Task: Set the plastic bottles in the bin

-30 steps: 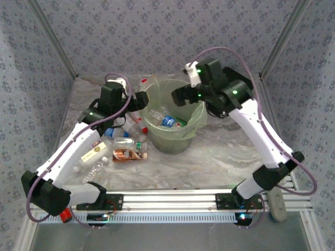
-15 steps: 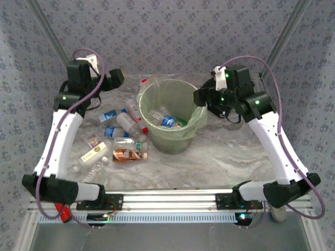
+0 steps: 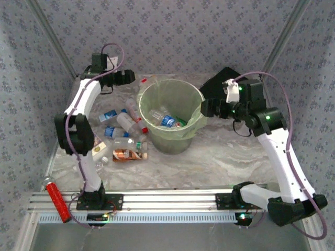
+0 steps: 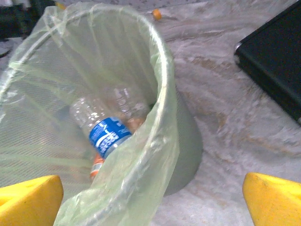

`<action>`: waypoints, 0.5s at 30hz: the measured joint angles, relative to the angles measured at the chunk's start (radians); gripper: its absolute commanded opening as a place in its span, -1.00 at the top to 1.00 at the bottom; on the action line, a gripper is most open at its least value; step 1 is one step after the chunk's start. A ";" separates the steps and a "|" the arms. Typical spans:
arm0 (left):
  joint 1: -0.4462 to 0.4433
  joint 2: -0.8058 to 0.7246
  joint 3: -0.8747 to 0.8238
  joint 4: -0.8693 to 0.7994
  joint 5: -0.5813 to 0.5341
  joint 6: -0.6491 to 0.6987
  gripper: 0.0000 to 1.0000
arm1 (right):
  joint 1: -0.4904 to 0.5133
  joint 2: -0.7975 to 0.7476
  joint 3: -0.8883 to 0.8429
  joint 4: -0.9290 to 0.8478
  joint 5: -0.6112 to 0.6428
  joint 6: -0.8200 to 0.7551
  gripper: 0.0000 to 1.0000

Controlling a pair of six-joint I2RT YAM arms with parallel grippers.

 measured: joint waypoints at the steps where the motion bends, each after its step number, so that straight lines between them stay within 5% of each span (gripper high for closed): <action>1: 0.000 0.047 0.053 -0.001 0.008 0.008 -0.82 | -0.014 -0.013 -0.015 0.000 -0.027 0.014 -1.00; 9: 0.000 0.362 0.461 -0.054 0.040 0.060 -0.83 | -0.087 -0.087 -0.086 -0.021 -0.146 0.068 -0.99; 15: -0.007 0.515 0.585 -0.093 0.039 0.067 -0.86 | -0.091 -0.109 -0.135 -0.035 -0.157 0.086 -0.99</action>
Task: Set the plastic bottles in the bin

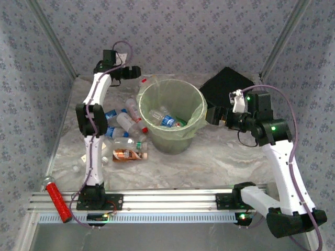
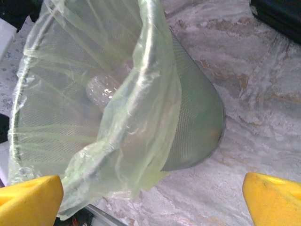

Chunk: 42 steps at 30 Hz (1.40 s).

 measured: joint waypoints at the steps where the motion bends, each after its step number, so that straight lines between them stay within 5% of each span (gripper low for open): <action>1: -0.003 0.021 0.011 -0.006 -0.004 0.000 -0.86 | 0.000 0.000 -0.007 0.000 0.000 0.004 -0.99; 17: -0.133 0.130 0.098 -0.132 -0.216 0.080 -0.71 | 0.000 -0.003 -0.037 0.003 0.005 0.033 -1.00; 29: -0.133 0.185 0.105 -0.166 -0.242 0.100 -0.22 | 0.000 -0.040 -0.056 0.006 0.016 0.044 -1.00; 42: -0.126 0.128 0.065 -0.177 -0.238 0.085 -0.11 | -0.002 -0.076 -0.056 0.006 0.042 0.048 -1.00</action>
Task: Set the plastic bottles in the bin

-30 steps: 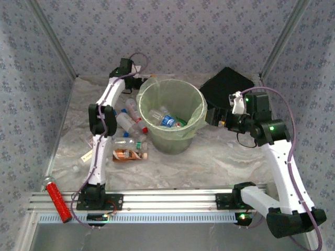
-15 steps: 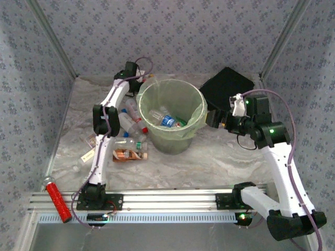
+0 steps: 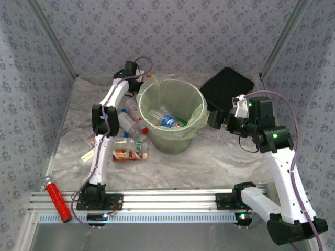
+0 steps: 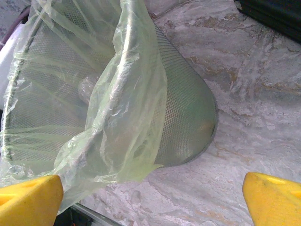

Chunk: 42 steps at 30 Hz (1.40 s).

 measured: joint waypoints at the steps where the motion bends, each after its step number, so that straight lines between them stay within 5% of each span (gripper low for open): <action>1: 0.003 -0.018 -0.011 0.000 0.004 -0.005 -0.10 | 0.000 -0.001 0.000 0.000 0.001 0.000 -1.00; 14: 0.154 -0.621 -0.402 0.079 0.052 -0.037 -0.06 | 0.000 0.005 0.000 0.024 0.018 0.003 -0.99; 20: 0.145 -0.983 -0.689 0.137 0.087 -0.034 0.09 | -0.002 0.022 0.000 0.071 0.045 0.004 -0.99; 24: 0.046 -1.162 -0.784 0.134 0.138 -0.026 0.13 | -0.003 0.063 0.000 0.117 0.050 0.006 -0.99; 29: -0.200 -1.252 -0.793 0.096 0.137 0.010 0.19 | -0.005 0.102 0.000 0.152 0.052 0.007 -0.99; 34: -0.380 -1.223 -0.792 0.024 0.074 0.031 0.21 | -0.007 0.106 -0.005 0.176 0.052 0.007 -0.99; 42: -0.531 -1.043 -0.743 -0.089 -0.061 0.066 0.21 | -0.015 0.099 -0.037 0.181 0.058 0.006 -0.99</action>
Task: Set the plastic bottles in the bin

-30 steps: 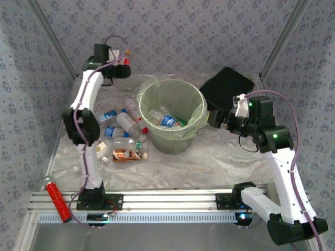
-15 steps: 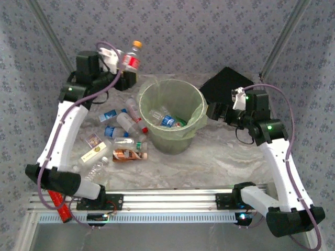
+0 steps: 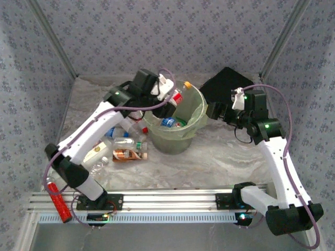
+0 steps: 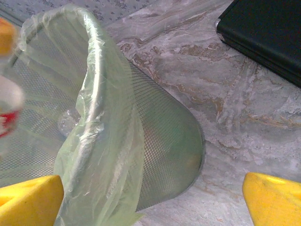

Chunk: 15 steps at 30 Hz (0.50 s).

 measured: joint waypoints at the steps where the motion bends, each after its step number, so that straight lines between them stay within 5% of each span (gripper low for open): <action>1: -0.008 0.023 0.010 -0.013 -0.009 0.002 0.19 | -0.002 -0.001 0.000 -0.001 0.000 0.000 -0.99; 15: -0.054 0.101 0.016 -0.087 -0.045 0.008 -0.75 | -0.014 -0.006 -0.003 0.000 0.002 -0.007 -0.99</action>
